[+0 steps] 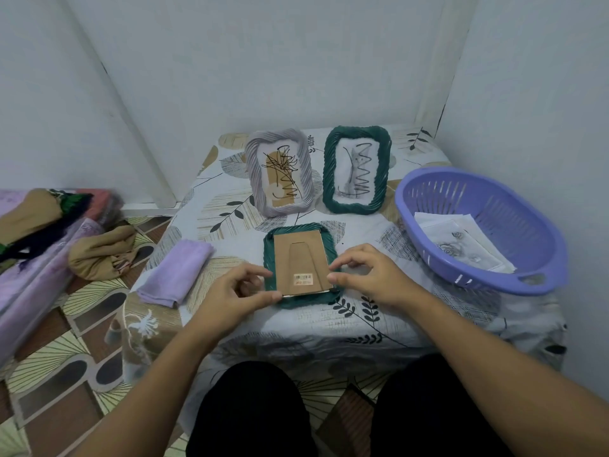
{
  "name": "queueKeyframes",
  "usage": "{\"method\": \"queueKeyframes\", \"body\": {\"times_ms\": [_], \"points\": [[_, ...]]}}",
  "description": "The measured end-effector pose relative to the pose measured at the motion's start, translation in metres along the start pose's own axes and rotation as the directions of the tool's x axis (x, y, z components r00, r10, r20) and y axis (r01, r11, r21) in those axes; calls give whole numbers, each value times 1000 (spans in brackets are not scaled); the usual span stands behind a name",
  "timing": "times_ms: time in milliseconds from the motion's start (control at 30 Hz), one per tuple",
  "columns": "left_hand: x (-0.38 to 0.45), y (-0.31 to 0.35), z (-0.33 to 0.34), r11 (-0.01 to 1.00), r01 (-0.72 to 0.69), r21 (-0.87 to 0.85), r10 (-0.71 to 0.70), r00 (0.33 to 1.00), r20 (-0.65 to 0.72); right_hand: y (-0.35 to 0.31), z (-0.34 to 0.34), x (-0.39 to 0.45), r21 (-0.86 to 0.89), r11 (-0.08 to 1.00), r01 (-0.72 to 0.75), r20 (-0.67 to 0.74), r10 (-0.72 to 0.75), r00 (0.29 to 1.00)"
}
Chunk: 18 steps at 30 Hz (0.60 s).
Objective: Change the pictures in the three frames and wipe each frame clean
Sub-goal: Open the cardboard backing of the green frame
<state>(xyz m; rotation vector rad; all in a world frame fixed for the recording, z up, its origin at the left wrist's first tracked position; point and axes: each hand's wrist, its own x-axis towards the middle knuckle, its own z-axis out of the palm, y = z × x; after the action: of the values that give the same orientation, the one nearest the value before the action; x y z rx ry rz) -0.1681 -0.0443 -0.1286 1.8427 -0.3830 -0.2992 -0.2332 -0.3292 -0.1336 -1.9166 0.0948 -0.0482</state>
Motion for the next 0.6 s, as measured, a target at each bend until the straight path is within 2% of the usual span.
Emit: {"method": "queueKeyframes", "body": {"times_ms": [67,167,333,600], "points": [[1,1,-4,998,-21,57,16,996,84,-4,-5,-1,18,999,-32,78,30,996],[3,4,-6,992,-13,126,-1,995,105,-10,-11,-2,-77,995,-61,179,74,981],[3,6,-6,971,-10,240,-20,992,122,-9,-11,3,-186,982,-41,179,75,981],[3,9,-6,969,0,246,-36,989,144,-10,-11,3,-210,977,-44,190,85,978]]}}
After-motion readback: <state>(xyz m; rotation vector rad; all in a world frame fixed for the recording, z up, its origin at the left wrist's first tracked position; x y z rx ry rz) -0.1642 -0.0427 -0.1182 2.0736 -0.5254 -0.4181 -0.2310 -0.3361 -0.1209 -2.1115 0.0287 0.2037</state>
